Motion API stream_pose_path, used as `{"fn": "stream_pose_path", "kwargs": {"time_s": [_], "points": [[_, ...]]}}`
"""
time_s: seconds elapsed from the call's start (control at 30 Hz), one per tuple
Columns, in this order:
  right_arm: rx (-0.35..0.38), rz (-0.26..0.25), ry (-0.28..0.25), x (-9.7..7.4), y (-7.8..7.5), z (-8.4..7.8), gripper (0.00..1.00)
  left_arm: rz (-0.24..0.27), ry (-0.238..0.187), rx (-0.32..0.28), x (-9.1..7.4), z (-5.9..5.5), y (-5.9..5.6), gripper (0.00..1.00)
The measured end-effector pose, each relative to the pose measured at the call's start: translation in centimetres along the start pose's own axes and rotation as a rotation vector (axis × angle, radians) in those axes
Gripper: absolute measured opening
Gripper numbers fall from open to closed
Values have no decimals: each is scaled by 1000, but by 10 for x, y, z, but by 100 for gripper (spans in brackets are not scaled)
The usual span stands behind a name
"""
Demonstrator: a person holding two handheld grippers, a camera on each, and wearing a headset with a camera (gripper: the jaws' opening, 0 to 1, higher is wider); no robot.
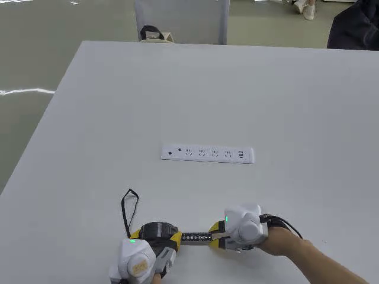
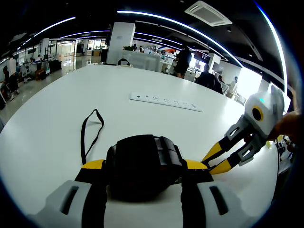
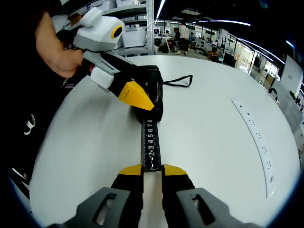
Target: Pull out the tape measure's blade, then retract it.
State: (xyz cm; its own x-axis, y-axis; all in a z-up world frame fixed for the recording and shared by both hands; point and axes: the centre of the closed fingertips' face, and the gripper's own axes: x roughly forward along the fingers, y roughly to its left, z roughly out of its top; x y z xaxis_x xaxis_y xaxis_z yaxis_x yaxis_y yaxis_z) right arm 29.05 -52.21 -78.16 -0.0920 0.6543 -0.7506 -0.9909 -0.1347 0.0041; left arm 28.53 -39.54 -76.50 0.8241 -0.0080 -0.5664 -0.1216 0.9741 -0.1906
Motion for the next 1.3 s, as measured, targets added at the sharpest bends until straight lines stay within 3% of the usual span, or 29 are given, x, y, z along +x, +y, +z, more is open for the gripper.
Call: {"fn": "stream_pose_path", "kwargs": {"time_s": [1.3], "points": [[-73, 17, -13, 29, 1, 34, 13, -17, 3, -15, -3, 2, -2, 60]]}}
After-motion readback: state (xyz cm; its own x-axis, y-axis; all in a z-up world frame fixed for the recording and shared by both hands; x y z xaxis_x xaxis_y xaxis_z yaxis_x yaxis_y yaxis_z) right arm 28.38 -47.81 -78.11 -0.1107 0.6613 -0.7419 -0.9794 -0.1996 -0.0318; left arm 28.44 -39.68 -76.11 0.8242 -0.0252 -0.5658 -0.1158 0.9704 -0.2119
